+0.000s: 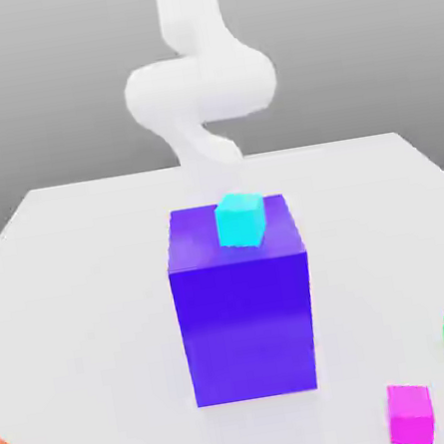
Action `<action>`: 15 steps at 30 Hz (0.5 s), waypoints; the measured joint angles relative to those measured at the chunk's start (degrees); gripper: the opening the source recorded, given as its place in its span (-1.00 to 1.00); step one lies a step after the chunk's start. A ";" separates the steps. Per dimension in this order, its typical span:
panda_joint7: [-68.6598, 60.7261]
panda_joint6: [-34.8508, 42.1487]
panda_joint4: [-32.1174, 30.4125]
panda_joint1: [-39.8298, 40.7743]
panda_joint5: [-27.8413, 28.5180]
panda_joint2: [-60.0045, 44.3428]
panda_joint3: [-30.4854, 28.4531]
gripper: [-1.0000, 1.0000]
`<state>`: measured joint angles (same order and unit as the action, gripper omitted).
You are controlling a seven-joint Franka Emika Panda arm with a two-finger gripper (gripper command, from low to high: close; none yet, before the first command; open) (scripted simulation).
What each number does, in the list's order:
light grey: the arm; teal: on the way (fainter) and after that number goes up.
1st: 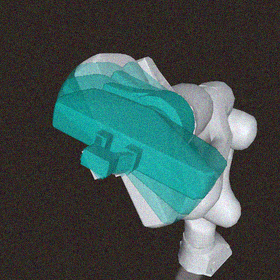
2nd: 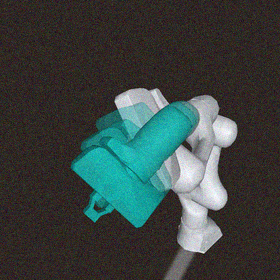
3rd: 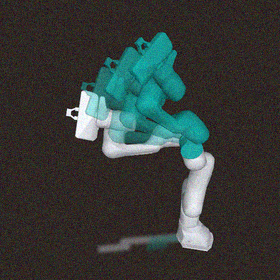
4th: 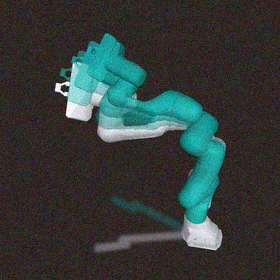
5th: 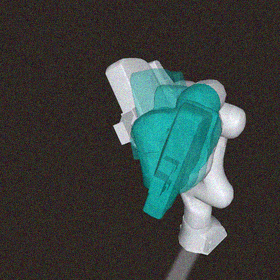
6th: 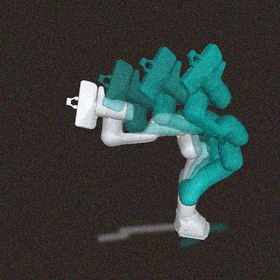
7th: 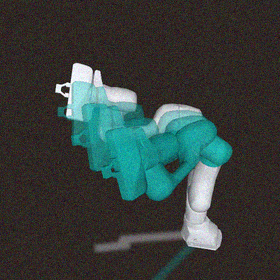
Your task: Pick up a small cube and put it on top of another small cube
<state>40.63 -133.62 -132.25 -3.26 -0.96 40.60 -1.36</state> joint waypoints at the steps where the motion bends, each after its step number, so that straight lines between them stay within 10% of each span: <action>1: -2.29 -0.79 -0.20 -1.34 -0.47 -2.26 -0.53 0.00; 15: -32.28 -10.98 -2.79 -14.38 -7.06 -31.62 -2.99 0.00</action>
<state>8.35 -144.60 -135.04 -17.64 -8.02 8.98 -4.35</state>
